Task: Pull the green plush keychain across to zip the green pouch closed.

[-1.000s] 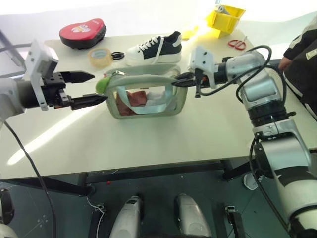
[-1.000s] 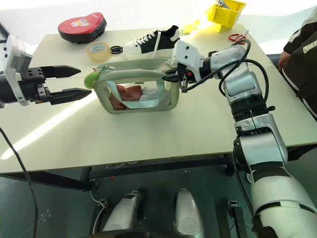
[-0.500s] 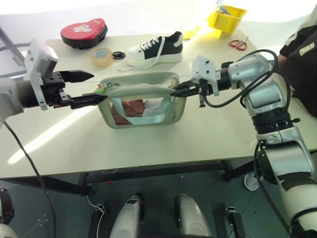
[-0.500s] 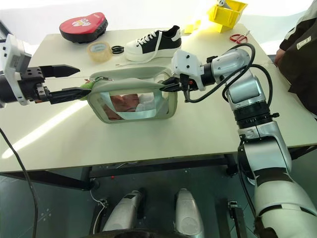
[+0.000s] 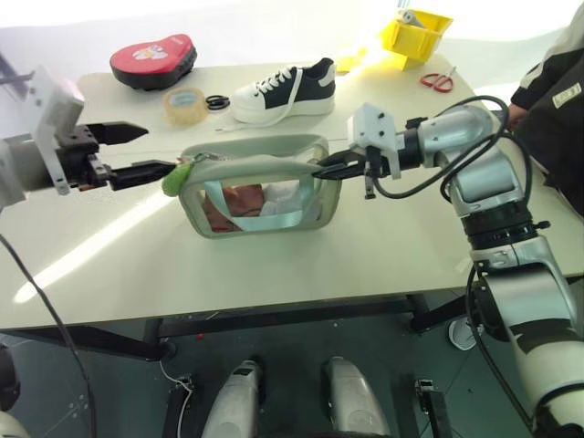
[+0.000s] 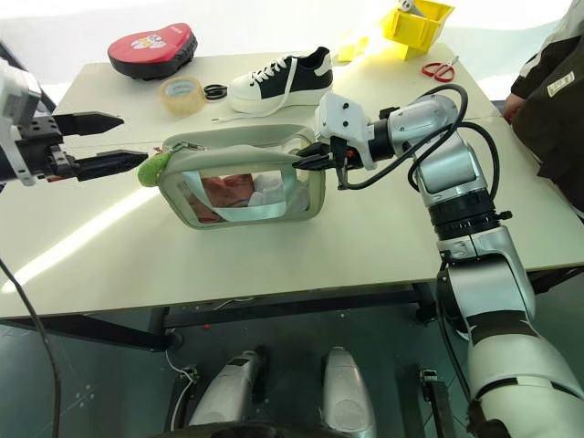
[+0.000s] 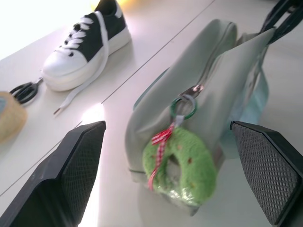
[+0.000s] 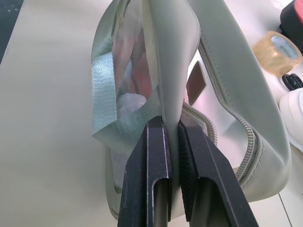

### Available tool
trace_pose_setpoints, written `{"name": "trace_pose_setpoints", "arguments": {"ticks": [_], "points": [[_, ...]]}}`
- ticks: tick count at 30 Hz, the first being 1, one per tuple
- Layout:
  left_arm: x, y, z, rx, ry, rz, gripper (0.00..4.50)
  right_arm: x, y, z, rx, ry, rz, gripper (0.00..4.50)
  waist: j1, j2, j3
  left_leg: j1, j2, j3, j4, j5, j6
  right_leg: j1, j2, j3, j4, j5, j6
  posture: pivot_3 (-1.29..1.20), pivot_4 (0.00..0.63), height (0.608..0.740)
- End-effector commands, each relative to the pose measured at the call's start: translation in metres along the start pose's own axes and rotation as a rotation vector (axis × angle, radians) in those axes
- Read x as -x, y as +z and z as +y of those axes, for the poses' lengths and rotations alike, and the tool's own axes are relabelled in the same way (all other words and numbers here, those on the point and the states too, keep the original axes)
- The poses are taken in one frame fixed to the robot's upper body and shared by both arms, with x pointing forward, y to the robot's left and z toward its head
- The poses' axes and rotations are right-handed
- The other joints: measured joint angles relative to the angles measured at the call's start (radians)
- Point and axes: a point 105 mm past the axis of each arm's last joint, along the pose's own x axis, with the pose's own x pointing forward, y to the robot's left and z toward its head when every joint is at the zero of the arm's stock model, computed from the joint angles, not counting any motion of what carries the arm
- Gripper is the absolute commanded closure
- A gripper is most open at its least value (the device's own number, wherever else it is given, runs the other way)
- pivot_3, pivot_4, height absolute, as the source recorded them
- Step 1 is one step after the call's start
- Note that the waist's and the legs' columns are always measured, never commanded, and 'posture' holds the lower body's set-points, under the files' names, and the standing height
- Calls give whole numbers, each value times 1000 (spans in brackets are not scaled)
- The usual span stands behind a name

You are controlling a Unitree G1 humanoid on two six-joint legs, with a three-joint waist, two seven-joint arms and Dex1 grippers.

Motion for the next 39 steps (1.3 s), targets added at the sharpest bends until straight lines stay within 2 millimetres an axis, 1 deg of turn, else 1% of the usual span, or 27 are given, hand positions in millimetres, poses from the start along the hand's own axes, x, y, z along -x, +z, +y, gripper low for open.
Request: {"name": "trace_pose_setpoints", "arguments": {"ticks": [1, 5, 7, 13, 17, 18, 19, 20, 23, 24, 25, 26, 29, 33, 39], "points": [[6, -8, 5, 10, 15, 12, 0, 5, 14, -5, 32, -30, -47, 4443, 0, 0, 0, 0, 0, 0, 0, 0, 0, 0, 0, 0, 0, 0, 0, 0, 150, 740], [-2, -20, -3, 41, -17, 17, 0, 4, 16, -7, 32, -33, -45, 4443, 1, 0, 0, 0, 0, 0, 0, 0, 0, 0, 0, 0, 0, 0, 0, 0, 150, 740], [-6, -23, -5, 49, -27, 14, 0, 4, 17, -7, 32, -33, -45, 4443, 1, 0, 0, 0, 0, 0, 0, 0, 0, 0, 0, 0, 0, 0, 0, 0, 150, 740], [-11, -27, -15, 61, -67, 19, 0, 3, 19, -5, 31, -36, -45, 4443, 1, 0, 0, 0, 0, 0, 0, 0, 0, 0, 0, 0, 0, 0, 0, 0, 150, 740], [-13, -27, -12, 53, -54, 27, 0, 3, 19, -5, 30, -40, -45, 4443, 1, 0, 0, 0, 0, 0, 0, 0, 0, 0, 0, 0, 0, 0, 0, 0, 150, 740], [-13, -29, -10, 47, -45, 38, 533, 4, 19, -6, 30, -42, -45, 4500, 1, 0, 0, 0, 0, 0, 0, 0, 0, 0, 0, 0, 0, 0, 0, 0, 150, 740], [-14, -31, -10, 46, -43, 41, 813, 4, 19, -6, 29, -43, -46, 4500, 1, 0, 0, 0, 0, 0, 0, 0, 0, 0, 0, 0, 0, 0, 0, 0, 150, 740], [-14, -31, -10, 47, -43, 43, 1255, 4, 19, -6, 28, -45, -47, 4500, 1, 0, 0, 0, 0, 0, 0, 0, 0, 0, 0, 0, 0, 0, 0, 0, 150, 740], [-14, -32, -9, 60, -45, 36, 2838, 3, 19, -6, 26, -45, -49, 4500, 1, 0, 0, 0, 0, 0, 0, 0, 0, 0, 0, 0, 0, 0, 0, 0, 150, 740], [-15, -32, -8, 61, -43, 36, 3474, 3, 19, -6, 26, -45, -49, 4500, 1, 0, 0, 0, 0, 0, 0, 0, 0, 0, 0, 0, 0, 0, 0, 0, 150, 740], [-15, -32, -7, 60, -40, 36, 3908, 4, 19, -6, 25, -45, -49, 4500, 1, 0, 0, 0, 0, 0, 0, 0, 0, 0, 0, 0, 0, 0, 0, 0, 150, 740], [-15, -31, -6, 57, -35, 33, 4478, 4, 19, -6, 25, -45, -49, 4500, 1, 0, 0, 0, 0, 0, 0, 0, 0, 0, 0, 0, 0, 0, 0, 0, 150, 740], [-18, -24, 0, 40, 1, 3, 4478, 4, 18, -6, 25, -46, -49, 4500, 2, 0, 0, 0, 0, 0, 0, 0, 0, 0, 0, 0, 0, 0, 0, 0, 150, 740], [-20, -3, 7, -9, 26, -50, 4478, 4, 17, -5, 26, -44, -49, 4500, 2, 0, 0, 0, 0, 0, 0, 0, 0, 0, 0, 0, 0, 0, 0, 0, 150, 740], [-32, 25, -12, -127, -77, -88, 4478, 3, 17, -5, 29, -40, -53, 4500, 2, 0, 0, 0, 0, 0, 1, 0, 0, 0, 0, 0, 1, 0, 0, 0, 150, 740]]}}
